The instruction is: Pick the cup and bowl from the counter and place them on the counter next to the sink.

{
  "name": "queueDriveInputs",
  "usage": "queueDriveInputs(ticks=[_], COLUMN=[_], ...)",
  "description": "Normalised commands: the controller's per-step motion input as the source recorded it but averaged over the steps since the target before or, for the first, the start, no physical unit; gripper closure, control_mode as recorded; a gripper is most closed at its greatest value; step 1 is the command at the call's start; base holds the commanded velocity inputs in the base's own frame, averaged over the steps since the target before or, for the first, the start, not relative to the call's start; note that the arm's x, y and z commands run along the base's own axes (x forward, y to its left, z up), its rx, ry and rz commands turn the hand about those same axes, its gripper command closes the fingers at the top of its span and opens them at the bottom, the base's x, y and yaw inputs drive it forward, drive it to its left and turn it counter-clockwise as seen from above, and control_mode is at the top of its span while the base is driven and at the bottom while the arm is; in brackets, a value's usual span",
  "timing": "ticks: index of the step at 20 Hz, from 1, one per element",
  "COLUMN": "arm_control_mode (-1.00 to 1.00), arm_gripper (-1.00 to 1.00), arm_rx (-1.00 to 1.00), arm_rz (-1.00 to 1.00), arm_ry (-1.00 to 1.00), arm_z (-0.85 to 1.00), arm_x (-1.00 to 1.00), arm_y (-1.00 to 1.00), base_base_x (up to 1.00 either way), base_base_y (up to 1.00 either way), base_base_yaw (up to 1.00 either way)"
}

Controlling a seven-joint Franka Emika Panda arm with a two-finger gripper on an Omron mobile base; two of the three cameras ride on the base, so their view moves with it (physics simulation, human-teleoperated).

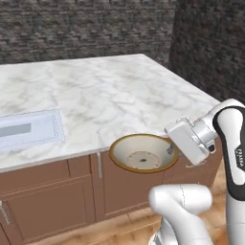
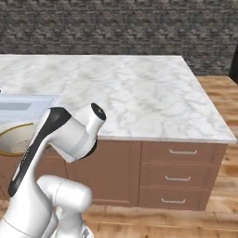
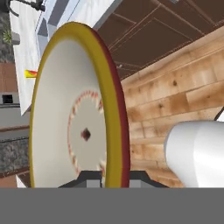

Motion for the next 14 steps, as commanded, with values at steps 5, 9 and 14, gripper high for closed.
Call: queueDriveInputs(ticks=[5, 9, 14], arm_control_mode=[1.00, 1.00, 1.00], arm_gripper=[1.00, 1.00, 1.00], arm_rx=[0.00, 0.00, 0.00], arm_rz=[0.00, 0.00, 0.00], arm_ry=[0.00, 0.00, 0.00], arm_z=[0.00, 0.00, 0.00], arm_x=[0.00, 0.00, 0.00], arm_y=[0.00, 0.00, 0.00], base_base_x=[0.73, 0.84, 0.79], base_base_y=[0.00, 0.00, 0.00], base_base_yaw=[-0.09, -0.14, -0.14])
